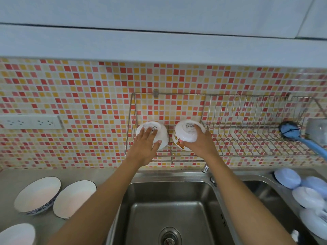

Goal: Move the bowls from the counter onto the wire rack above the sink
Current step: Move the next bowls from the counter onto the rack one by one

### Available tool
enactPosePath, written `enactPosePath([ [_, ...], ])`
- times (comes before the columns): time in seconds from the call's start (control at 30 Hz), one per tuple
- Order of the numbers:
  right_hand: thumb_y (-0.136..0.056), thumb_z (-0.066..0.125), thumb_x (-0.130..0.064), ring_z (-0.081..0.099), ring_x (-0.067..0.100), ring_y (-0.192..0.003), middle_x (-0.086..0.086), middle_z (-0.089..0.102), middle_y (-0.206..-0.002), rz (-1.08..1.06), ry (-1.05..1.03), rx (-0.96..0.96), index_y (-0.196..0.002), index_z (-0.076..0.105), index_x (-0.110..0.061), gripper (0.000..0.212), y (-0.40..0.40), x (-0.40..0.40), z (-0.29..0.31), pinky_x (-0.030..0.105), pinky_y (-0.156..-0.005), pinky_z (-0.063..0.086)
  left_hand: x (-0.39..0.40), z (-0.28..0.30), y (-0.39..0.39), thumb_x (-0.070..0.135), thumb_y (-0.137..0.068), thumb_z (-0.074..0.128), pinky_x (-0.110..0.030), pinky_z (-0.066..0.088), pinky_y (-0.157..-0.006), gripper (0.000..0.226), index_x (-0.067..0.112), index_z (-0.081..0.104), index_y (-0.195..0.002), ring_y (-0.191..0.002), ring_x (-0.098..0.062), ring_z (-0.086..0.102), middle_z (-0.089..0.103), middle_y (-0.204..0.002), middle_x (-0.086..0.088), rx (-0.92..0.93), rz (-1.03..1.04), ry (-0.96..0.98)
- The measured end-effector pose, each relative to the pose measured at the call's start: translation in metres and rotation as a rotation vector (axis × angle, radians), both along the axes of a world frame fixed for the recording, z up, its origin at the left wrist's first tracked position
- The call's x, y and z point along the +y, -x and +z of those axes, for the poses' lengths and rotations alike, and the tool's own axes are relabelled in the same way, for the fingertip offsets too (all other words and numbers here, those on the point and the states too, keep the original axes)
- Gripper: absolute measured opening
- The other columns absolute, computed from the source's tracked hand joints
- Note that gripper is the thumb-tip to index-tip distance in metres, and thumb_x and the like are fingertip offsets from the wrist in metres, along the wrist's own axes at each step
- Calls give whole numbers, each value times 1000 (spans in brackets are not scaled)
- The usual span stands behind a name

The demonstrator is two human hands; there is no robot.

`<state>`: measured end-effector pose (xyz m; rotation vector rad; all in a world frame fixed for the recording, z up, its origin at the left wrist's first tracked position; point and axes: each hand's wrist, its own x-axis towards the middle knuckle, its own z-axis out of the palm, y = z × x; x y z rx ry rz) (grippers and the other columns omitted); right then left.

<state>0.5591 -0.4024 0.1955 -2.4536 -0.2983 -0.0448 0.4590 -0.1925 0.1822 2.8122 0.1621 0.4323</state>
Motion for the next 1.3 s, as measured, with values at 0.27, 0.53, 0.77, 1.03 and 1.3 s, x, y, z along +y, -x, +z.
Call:
enactPosePath([
  [0.27, -76, 64, -64, 43, 36, -128, 17, 36, -141, -62, 1, -123, -146, 28, -33, 85, 13, 1, 6, 44, -101, 44, -1, 0, 0, 52, -96, 20, -42, -2, -114, 62, 27, 3, -149, -145, -19, -11, -7, -158, 4, 12, 5, 8],
  [0.53, -78, 69, -56, 46, 32, -128, 12, 43, -142, -17, 39, -100, -147, 33, -28, 83, 12, 1, 7, 43, -102, 44, -1, 1, 1, 52, -95, 20, -43, 1, -115, 62, 27, 2, -149, -145, -19, -11, -6, -159, 3, 20, 12, 11],
  [0.77, -81, 54, -66, 38, 33, -137, 7, 31, -155, -39, 85, -182, -147, 30, -31, 79, 9, 3, 3, 49, -105, 42, 0, -2, -1, 54, -95, 18, -42, 0, -114, 64, 28, -3, -149, -144, -19, -13, -12, -158, 4, 18, 17, -5],
  [1.03, -92, 46, -54, 30, 31, -143, 8, 32, -157, -12, 135, -319, -148, 35, -20, 67, 8, 0, 1, 48, -117, 27, -4, 6, 4, 49, -97, 18, -35, -6, -111, 62, 23, -5, -149, -144, -19, -14, -12, -158, 2, 9, 0, -22],
  [1.3, -92, 57, -42, 28, 30, -143, 8, 35, -155, 159, -37, -407, -143, 43, -22, 57, 63, 29, 8, 50, -117, 26, 4, 21, 66, 45, -98, 31, -40, 10, -115, 55, 25, 18, -147, -145, -20, 8, 13, -158, 1, -235, 47, 16],
])
